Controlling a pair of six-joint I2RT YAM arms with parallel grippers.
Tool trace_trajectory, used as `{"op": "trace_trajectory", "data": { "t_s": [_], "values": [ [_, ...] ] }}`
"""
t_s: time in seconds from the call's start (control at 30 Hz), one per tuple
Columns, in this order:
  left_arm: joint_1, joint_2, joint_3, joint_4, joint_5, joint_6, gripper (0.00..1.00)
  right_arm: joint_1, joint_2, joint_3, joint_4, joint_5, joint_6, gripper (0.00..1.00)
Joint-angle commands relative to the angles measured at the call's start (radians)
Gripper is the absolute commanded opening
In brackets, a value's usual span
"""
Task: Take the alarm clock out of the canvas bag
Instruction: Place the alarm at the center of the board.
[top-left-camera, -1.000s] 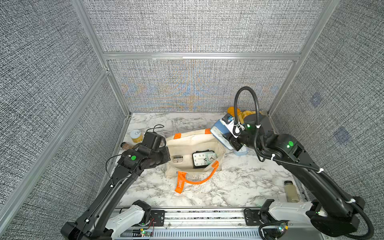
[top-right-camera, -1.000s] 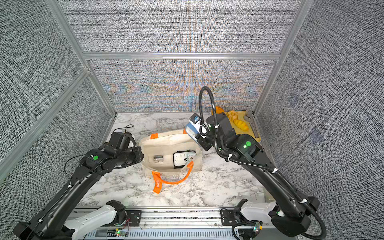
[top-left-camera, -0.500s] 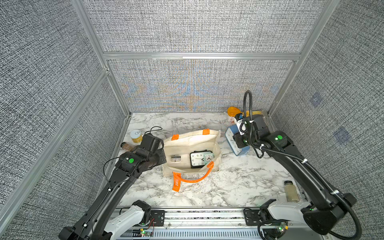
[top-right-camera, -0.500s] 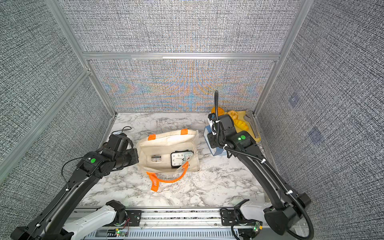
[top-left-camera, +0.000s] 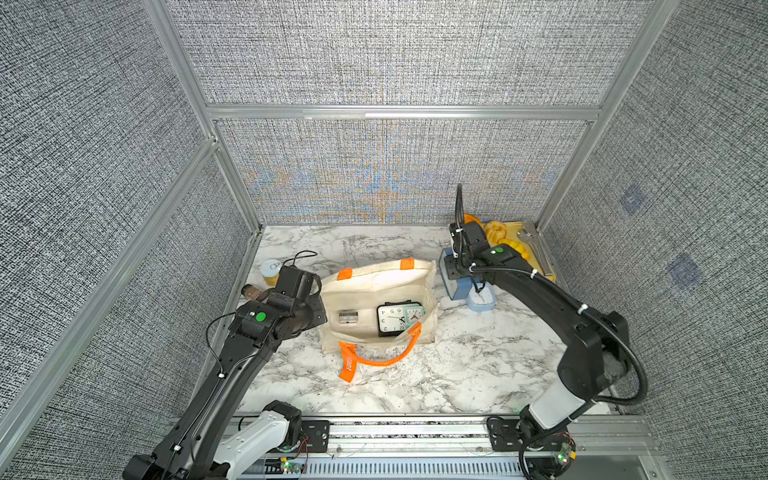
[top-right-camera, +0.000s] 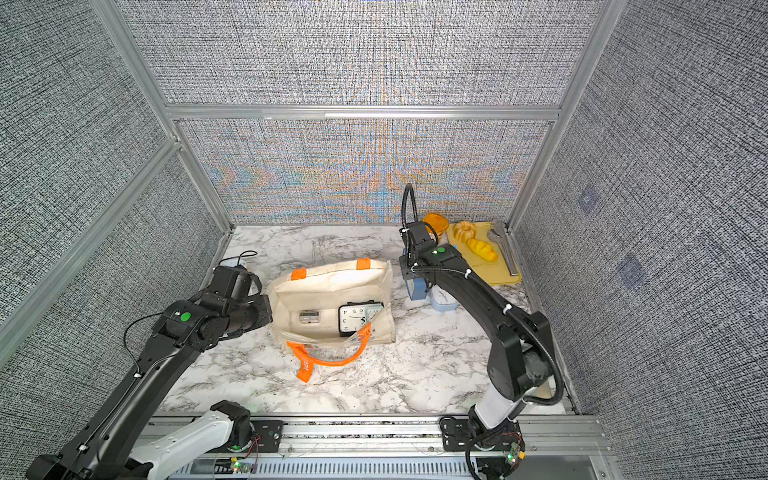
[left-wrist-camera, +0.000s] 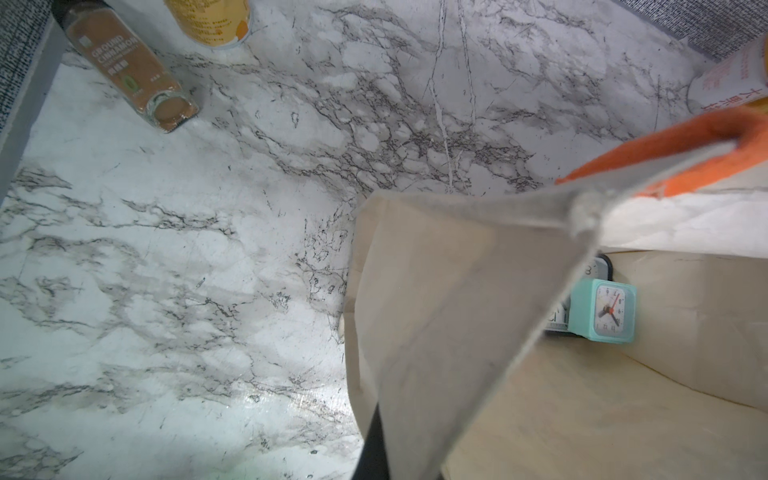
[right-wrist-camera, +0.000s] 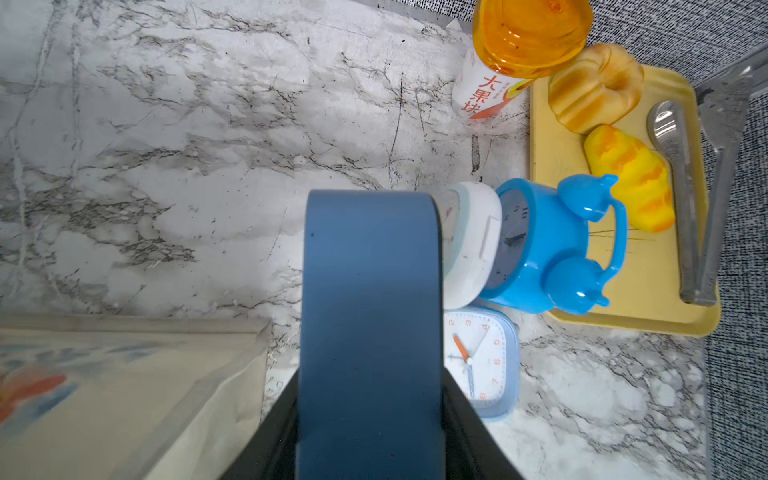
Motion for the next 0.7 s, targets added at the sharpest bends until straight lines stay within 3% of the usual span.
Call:
{"op": "trace_trajectory", "data": {
  "t_s": [0.0,0.67],
  "values": [
    [0.003,0.002,0.005,0.044,-0.023,0.034,0.04,-0.001,0.053,0.017,0.055,0.047,0.051,0.24],
    [0.003,-0.003,-0.024,0.077,0.009,0.025,0.04,-0.020,0.220,-0.010,0.148,0.098,0.050,0.31]
  ]
}}
